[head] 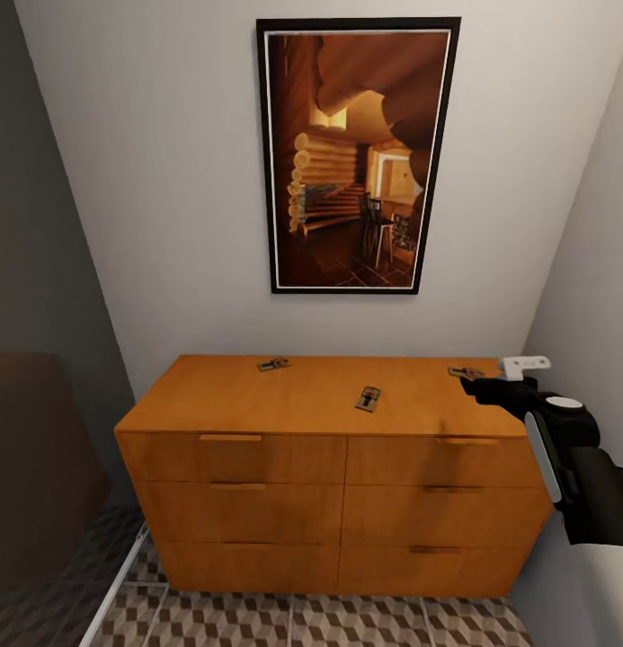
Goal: Take the four mousetraps from the cabinet in the bathroom and place them on the bathroom floor. Make sure all four end up on the same floor surface, and ensure that at least two of them are either under or directly next to the same bathroom sink.
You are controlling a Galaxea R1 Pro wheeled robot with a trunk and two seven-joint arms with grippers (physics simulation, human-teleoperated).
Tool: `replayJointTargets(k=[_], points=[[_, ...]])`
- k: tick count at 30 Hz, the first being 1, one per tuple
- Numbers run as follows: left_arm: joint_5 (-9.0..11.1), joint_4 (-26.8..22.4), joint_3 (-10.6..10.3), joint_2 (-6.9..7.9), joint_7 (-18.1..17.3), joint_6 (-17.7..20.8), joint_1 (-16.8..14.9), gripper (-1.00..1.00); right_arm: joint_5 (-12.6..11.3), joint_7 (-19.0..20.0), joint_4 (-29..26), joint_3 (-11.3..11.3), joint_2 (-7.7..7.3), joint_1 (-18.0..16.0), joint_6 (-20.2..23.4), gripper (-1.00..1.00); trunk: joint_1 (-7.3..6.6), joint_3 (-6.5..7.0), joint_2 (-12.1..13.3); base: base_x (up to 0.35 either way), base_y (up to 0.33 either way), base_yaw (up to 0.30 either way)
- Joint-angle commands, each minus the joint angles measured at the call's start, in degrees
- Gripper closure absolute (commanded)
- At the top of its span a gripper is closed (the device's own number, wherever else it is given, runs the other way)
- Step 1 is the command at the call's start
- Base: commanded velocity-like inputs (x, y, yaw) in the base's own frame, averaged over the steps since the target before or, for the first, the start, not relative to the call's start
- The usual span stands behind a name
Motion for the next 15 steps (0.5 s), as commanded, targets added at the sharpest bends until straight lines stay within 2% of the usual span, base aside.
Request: replayJointTargets(k=[1, 5, 12, 15], points=[[0.0, 0.0, -0.2, 0.03, 0.0, -0.2, 0.0, -1.0, 0.1, 0.3, 0.1, -0.1, -0.2, 0.0, 0.1, -1.0, 0.0, -0.06, 0.0, 0.003, 0.0, 0.0], [0.0, 0.0, -0.2, 0.03, 0.0, -0.2, 0.0, -1.0, 0.1, 0.3, 0.4, -0.3, -0.51, 0.0, -0.1, -1.0, 0.0, -0.06, 0.0, 0.001, 0.0, 0.0], [0.0, 0.0, -0.2, 0.03, 0.0, -0.2, 0.0, -1.0, 0.1, 2.4, 1.8, -4.7, -0.92, 0.0, -0.1, -1.0, 0.0, -0.06, 0.0, 0.0, 0.0, 0.0], [0.0, 0.0, -0.2, 0.03, 0.0, -0.2, 0.0, -1.0, 0.2, 3.8, 2.3, -5.5, -0.95, 0.0, -0.1, -1.0, 0.0, -0.06, 0.0, 0.0, 0.0, 0.0]])
